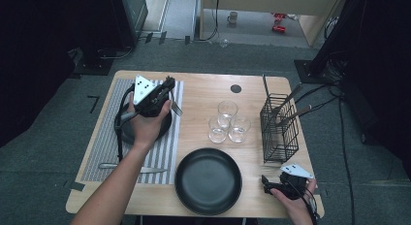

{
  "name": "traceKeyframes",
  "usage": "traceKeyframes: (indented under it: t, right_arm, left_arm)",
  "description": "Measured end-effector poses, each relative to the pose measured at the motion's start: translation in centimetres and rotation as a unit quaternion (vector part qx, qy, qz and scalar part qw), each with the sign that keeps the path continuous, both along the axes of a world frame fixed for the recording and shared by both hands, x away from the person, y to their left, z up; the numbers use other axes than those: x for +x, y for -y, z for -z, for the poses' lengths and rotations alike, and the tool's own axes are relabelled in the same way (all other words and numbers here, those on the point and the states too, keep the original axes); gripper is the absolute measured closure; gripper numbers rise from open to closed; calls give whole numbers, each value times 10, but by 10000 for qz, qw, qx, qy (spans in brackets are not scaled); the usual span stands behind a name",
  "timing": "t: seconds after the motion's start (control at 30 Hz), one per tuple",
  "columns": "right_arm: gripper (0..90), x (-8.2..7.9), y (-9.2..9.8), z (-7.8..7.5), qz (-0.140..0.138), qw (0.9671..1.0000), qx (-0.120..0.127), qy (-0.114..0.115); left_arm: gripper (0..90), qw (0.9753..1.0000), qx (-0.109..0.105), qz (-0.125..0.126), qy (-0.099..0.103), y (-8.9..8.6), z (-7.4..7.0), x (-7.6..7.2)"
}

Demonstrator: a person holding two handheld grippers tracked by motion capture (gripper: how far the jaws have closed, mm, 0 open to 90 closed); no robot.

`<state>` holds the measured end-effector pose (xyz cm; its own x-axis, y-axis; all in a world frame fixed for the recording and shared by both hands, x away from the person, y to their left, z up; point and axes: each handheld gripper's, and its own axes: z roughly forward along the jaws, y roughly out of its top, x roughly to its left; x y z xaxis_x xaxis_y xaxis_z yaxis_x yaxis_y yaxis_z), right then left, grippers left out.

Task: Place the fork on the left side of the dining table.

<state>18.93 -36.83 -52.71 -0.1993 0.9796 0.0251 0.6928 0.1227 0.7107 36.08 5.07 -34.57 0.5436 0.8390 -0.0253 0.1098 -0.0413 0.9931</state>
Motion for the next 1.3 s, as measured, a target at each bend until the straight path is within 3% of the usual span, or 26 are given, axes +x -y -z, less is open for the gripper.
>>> traceKeyframes:
  t: [0.43, 0.63, 0.7, 0.9, 1.07, 1.3]
  right_arm:
    - [0, 0, 0, 0, 1, 10000, 1, 0]
    - [0, 0, 0, 0, 6, 10000, 7, 2]
    - [0, 0, 0, 0, 5, 10000, 6, 3]
    - [0, 0, 0, 0, 10, 10000, 7, 1]
    - [0, 0, 0, 0, 21, 10000, 5, 3]
    - [0, -1, -1, 0, 75, 10000, -2, 6]
  left_arm:
    - [885, 9997, 85, -231, 29, -5, 2, 31]
    - [885, 9997, 31, -252, 46, -4, 17, 44]
    - [885, 9994, 121, -312, 63, -3, 20, 47]
    - [884, 9984, 110, -548, -9, -7, 28, 60]
    - [884, 9973, -111, -717, -70, -18, 32, 71]
    - [884, 9962, -213, -825, -197, -27, 37, 87]
